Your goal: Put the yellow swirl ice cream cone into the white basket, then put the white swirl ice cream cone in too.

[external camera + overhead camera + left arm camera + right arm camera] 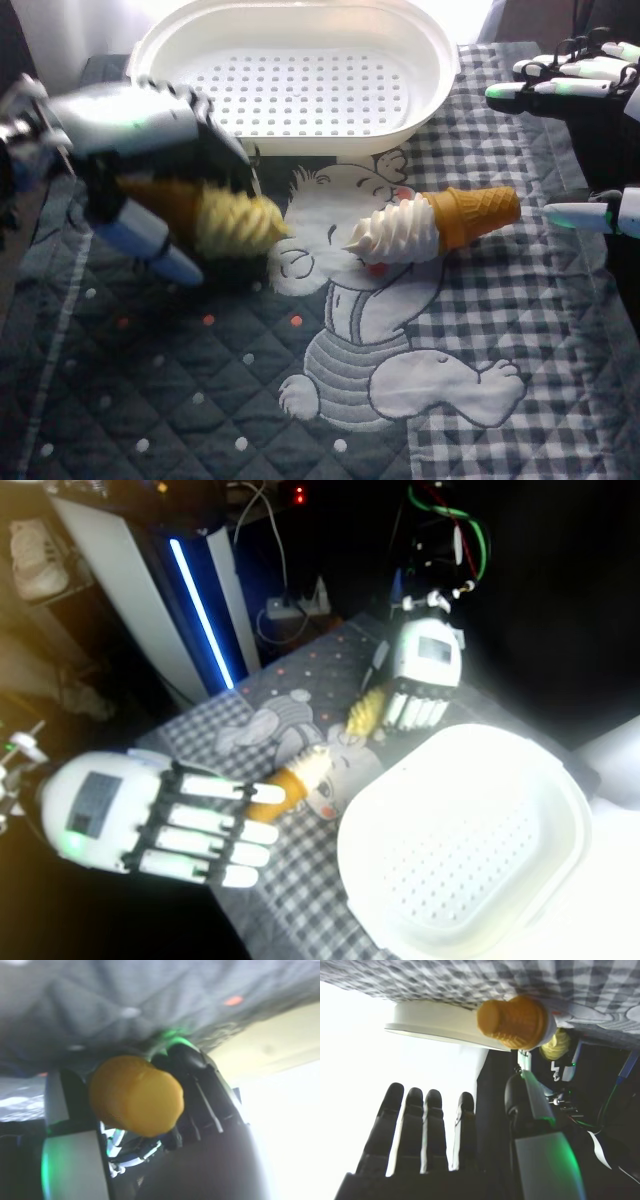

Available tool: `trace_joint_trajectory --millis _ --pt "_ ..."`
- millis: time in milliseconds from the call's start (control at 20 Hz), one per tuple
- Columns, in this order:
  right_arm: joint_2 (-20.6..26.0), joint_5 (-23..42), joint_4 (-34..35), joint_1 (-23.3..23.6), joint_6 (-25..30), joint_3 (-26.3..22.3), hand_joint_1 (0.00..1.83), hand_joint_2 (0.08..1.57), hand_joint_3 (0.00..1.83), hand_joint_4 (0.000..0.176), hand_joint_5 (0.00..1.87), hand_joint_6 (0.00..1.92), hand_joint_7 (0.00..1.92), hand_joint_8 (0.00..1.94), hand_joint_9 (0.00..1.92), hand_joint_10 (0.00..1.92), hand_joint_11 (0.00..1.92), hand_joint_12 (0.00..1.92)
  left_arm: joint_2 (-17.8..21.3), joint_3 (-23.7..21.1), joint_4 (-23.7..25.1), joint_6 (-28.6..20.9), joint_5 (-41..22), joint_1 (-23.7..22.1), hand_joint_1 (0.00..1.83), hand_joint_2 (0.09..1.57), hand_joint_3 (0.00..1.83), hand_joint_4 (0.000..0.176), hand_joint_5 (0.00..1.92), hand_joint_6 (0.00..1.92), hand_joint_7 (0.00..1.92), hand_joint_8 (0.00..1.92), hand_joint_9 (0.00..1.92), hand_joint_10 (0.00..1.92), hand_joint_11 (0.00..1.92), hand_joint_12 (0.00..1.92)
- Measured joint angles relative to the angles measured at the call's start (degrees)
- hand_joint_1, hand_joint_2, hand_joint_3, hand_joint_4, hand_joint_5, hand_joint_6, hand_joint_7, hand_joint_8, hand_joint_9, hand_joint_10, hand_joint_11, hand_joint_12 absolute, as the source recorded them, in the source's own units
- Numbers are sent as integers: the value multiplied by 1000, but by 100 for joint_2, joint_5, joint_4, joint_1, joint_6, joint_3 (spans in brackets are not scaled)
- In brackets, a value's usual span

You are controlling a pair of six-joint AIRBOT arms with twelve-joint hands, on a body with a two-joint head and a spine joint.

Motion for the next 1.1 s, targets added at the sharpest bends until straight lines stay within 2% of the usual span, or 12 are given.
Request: trace_joint_trajectory --millis 50,150,300,400,550,600,650,850,900,950,1000,1100 --pt "0 0 2 0 0 2 958 1104 1 108 359 2 228 0 218 1 0 614 72 20 -13 11 -79 -111 1367 1082 0 0 1116 508 967 1080 1023 1135 875 1141" --pt "0 7 -7 0 2 2 962 1102 0 113 369 3 215 0 193 0 0 546 199 26 -24 17 -339 -391 1287 1052 0 0 1222 368 1079 1035 1061 775 855 1146" --pt "-2 7 -2 0 4 2 949 1107 2 93 366 0 215 0 201 1 0 596 214 42 -153 177 -479 -748 1296 1038 4 0 1342 112 1082 1051 1085 852 906 1212" --pt "-15 4 -4 0 4 15 925 1115 3 103 348 0 220 1 206 1 0 584 92 208 -570 732 -616 -1075 1278 1010 0 0 1291 351 1226 672 1069 601 676 1276" --pt "-72 13 4 0 4 52 911 1110 0 118 340 0 211 1 217 3 0 635 -116 590 -1021 719 -649 -1185 1280 1008 1 0 1260 401 1232 677 1157 557 797 1291" --pt "-72 -4 2 0 4 55 929 1103 0 104 360 3 215 1 225 3 0 667 -225 732 -1010 697 -483 -1215 1272 1010 3 5 1182 610 1279 522 1165 403 711 1212" --pt "-76 7 -4 0 4 68 918 1104 0 99 366 2 217 4 229 8 11 656 -442 984 -1005 702 -260 -1303 1392 1014 1 0 1099 756 1315 307 1146 849 842 1018" --pt "-243 48 -52 59 4 162 924 1116 2 99 370 1 200 1 197 1 0 593 -1318 2079 -1211 697 444 -1440 1389 1035 3 0 1064 748 1148 636 1138 923 975 929" --pt "-295 4 -125 101 20 225 909 1119 1 90 371 1 200 0 198 1 0 611 -1515 2282 -1226 702 739 -1438 1274 1064 1 0 1047 804 1109 817 1051 585 824 916" --pt "-350 -15 -184 173 81 291 915 1120 1 79 384 3 208 2 201 2 0 600 -1705 2483 -1246 697 1023 -1438 1162 1084 12 0 1030 864 839 677 907 494 601 1271" --pt "-385 -7 -205 232 170 332 915 1120 1 79 384 3 208 2 201 2 0 600 -1853 2634 -1252 697 1187 -1438 1162 1084 12 0 1030 864 839 677 907 494 601 1271" --pt "-442 11 -297 337 210 374 906 1115 0 81 384 1 208 1 199 1 0 563 -2020 2833 -1270 695 1370 -1436 1036 998 0 0 830 97 775 292 742 530 458 1296"
